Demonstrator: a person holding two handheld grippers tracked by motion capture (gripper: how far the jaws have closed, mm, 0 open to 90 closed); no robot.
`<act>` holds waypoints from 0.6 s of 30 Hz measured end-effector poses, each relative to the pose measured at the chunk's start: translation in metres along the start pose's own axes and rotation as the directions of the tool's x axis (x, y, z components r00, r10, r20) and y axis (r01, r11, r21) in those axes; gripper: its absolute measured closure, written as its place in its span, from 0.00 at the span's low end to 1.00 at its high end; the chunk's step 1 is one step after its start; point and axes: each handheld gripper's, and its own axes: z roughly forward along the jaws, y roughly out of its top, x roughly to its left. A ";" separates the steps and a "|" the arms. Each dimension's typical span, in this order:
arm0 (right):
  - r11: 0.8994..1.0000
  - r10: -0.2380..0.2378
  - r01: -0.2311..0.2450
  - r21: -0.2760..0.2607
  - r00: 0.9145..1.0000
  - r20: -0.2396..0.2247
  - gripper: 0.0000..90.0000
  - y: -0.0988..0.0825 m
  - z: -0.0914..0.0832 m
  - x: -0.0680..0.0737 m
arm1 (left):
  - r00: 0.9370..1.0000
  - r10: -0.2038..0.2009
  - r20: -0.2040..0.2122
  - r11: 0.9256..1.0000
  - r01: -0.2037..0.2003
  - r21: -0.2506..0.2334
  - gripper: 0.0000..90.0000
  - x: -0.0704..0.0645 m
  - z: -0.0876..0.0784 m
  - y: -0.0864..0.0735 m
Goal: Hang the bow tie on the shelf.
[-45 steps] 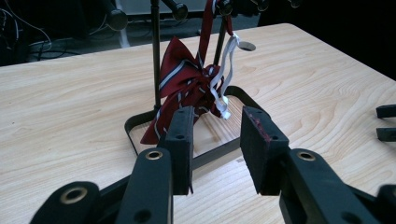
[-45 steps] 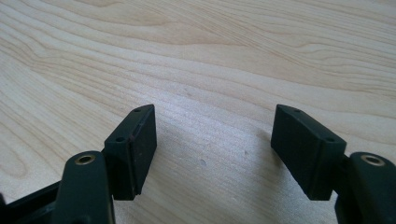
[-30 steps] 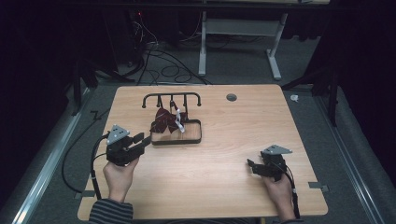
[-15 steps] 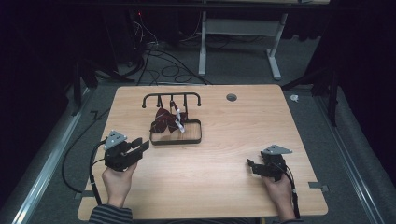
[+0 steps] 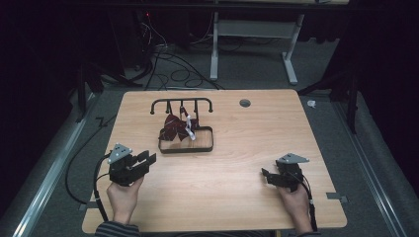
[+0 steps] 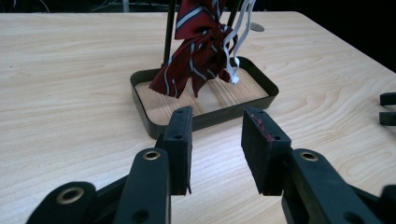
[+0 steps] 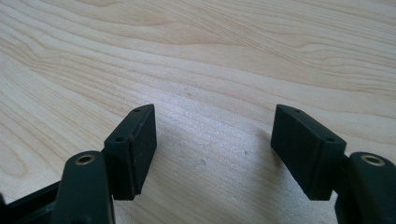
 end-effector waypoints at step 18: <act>1.000 -0.001 0.001 0.000 1.000 0.000 0.36 0.000 0.000 0.000 | 1.000 -0.023 -0.015 0.999 0.024 0.024 0.71 0.002 0.001 -0.016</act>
